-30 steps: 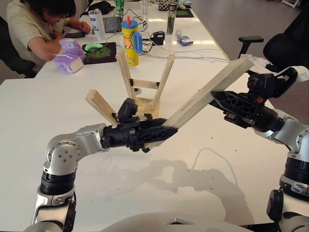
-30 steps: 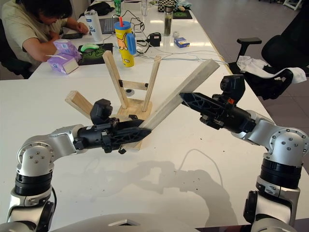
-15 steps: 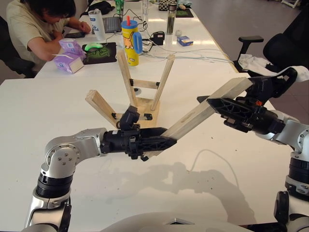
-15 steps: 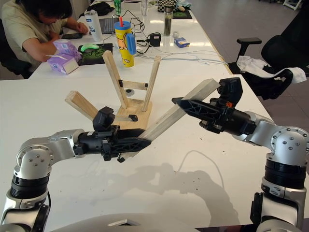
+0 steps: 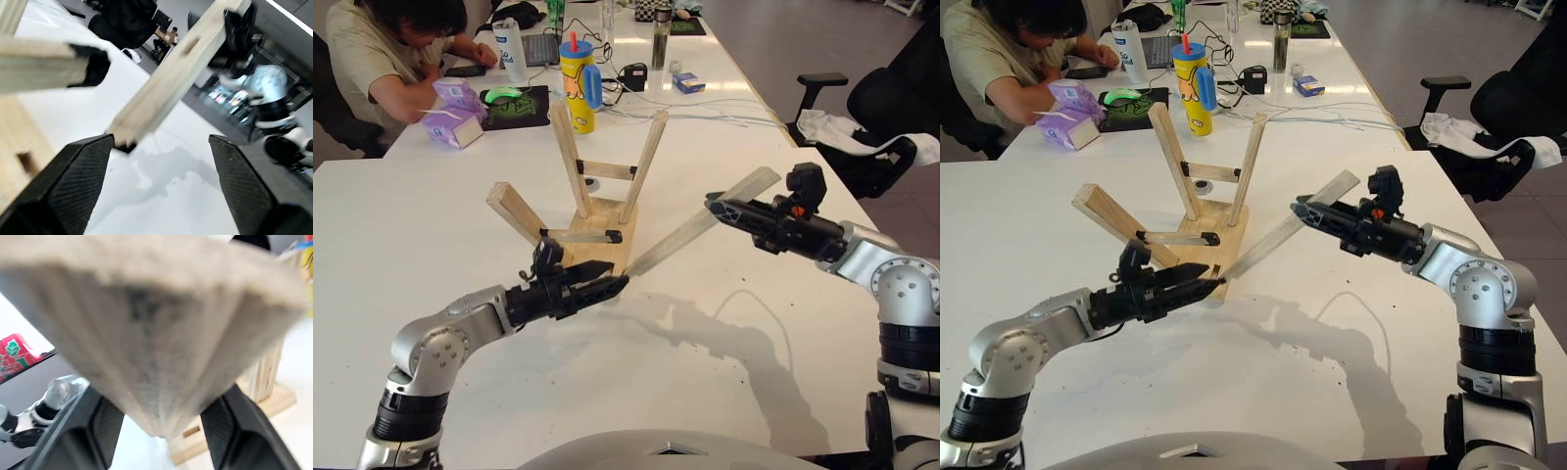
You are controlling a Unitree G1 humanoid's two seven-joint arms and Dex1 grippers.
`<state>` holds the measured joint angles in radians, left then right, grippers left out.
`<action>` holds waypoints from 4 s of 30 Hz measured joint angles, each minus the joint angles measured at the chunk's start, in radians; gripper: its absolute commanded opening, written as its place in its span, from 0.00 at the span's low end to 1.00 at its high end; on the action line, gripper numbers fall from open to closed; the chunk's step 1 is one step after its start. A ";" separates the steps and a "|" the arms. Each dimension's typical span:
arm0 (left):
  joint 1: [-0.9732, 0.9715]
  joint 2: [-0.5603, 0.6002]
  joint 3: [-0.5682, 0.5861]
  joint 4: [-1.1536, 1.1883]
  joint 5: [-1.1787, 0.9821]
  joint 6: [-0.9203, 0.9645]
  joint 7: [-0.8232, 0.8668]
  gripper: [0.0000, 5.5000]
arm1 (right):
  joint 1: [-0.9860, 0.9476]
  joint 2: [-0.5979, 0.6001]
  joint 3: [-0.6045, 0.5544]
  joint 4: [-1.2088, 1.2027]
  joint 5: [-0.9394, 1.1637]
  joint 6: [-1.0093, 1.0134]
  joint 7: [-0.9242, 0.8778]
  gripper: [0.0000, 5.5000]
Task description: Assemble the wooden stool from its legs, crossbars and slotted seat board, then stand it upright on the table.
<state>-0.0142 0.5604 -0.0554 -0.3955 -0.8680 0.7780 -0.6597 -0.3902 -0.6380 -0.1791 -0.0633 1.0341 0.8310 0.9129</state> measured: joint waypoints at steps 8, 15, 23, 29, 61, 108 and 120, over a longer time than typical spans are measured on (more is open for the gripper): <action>-0.025 0.048 -0.188 0.155 0.427 -0.258 -0.052 0.65 | -0.109 0.079 0.201 0.194 -0.281 -0.189 0.140 0.37; -0.057 0.058 -0.257 0.199 0.565 -0.320 -0.081 0.65 | -0.179 0.133 0.255 0.302 -0.391 -0.304 0.245 0.37; -0.062 0.065 -0.259 0.202 0.595 -0.321 -0.095 0.65 | -0.246 0.132 0.335 0.299 -0.523 -0.426 0.295 0.37; -0.051 0.054 -0.259 0.191 0.596 -0.314 -0.085 0.65 | -0.259 0.126 0.393 0.162 -0.605 -0.407 0.233 0.37; 0.068 -0.202 -0.157 0.142 0.709 -0.732 0.136 0.65 | -0.549 0.282 0.495 0.500 -0.742 -0.371 0.226 0.37; -0.083 -0.281 0.047 0.042 1.268 -0.764 0.603 0.65 | -0.372 0.503 0.478 0.442 -0.808 -0.645 0.065 0.37; -0.078 -0.100 0.429 0.075 1.116 -0.893 0.640 0.65 | -0.395 0.443 0.451 0.425 -0.801 -0.565 0.074 0.37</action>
<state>-0.0927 0.4603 0.3737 -0.3205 0.2481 -0.1147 -0.0196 -0.7849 -0.1952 0.2723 0.3615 0.2329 0.2661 0.9874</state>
